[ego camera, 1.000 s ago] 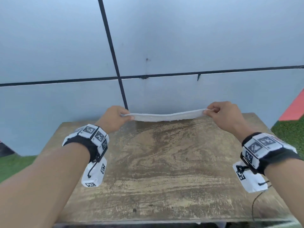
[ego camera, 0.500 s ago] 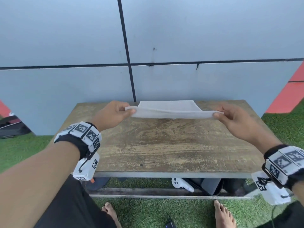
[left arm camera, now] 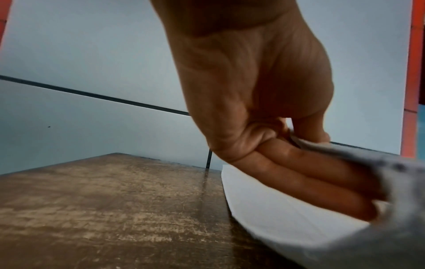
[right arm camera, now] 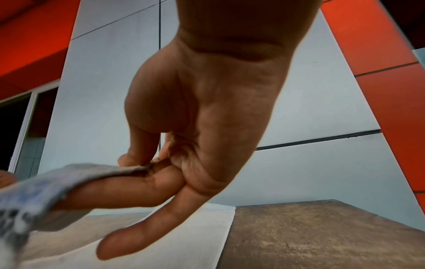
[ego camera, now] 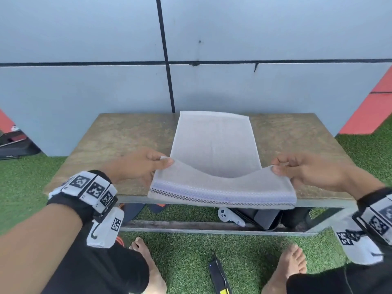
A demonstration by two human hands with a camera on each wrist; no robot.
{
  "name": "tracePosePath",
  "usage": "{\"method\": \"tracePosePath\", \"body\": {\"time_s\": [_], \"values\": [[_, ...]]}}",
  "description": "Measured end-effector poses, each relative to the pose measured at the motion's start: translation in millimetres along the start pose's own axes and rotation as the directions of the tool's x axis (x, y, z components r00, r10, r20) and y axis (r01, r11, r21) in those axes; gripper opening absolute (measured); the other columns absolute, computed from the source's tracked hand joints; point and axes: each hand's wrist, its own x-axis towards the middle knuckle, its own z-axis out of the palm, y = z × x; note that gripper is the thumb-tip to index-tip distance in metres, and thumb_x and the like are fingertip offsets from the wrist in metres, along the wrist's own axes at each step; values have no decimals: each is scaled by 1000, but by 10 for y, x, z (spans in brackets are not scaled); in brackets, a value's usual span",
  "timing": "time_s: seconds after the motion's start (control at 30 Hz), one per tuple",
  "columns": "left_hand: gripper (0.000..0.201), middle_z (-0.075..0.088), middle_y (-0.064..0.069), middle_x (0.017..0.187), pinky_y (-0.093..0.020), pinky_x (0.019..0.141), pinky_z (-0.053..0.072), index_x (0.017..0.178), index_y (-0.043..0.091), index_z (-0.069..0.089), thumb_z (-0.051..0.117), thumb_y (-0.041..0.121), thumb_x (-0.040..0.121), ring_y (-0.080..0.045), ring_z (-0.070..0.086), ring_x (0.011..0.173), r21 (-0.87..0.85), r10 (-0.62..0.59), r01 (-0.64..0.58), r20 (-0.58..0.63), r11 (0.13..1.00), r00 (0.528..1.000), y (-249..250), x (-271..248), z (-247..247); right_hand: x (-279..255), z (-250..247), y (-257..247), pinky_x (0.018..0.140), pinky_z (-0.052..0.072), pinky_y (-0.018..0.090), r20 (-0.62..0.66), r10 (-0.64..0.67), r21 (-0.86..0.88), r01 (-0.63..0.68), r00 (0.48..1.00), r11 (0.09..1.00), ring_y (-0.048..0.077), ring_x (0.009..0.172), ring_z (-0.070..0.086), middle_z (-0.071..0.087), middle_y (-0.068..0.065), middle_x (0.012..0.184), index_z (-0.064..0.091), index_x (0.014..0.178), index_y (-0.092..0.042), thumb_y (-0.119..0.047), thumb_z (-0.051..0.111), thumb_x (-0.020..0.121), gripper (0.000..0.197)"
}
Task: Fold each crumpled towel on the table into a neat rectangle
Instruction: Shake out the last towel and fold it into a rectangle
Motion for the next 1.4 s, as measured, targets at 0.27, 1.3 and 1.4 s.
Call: {"method": "tracePosePath", "body": {"time_s": [0.27, 1.3, 1.4], "values": [[30, 79, -5, 94, -41, 67, 64, 112, 23, 73, 51, 40, 102, -27, 77, 84, -229, -13, -68, -337, 971, 941, 73, 214, -89, 420, -146, -72, 84, 60, 45, -325, -77, 17, 87, 943, 996, 36, 87, 73, 75, 16, 95, 62, 93, -3, -25, 60, 99, 24], [14, 64, -3, 84, -37, 73, 49, 82, 11, 63, 66, 21, 92, -23, 58, 82, 385, 158, 111, -601, 916, 784, -371, 2677, -476, 2729, -741, 415, 59, 42, 28, -488, -77, -453, -177, 869, 874, 20, 71, 59, 64, 2, 76, 60, 77, -18, -32, 67, 94, 23], [14, 65, -4, 80, -32, 65, 43, 82, 10, 62, 65, 20, 91, -23, 59, 78, 397, 72, 178, -539, 900, 839, -349, 2426, -476, 2495, -578, 275, 51, 37, 25, -475, -113, -420, -112, 873, 901, 17, 61, 54, 61, -1, 68, 58, 74, -20, -22, 66, 93, 20]]}}
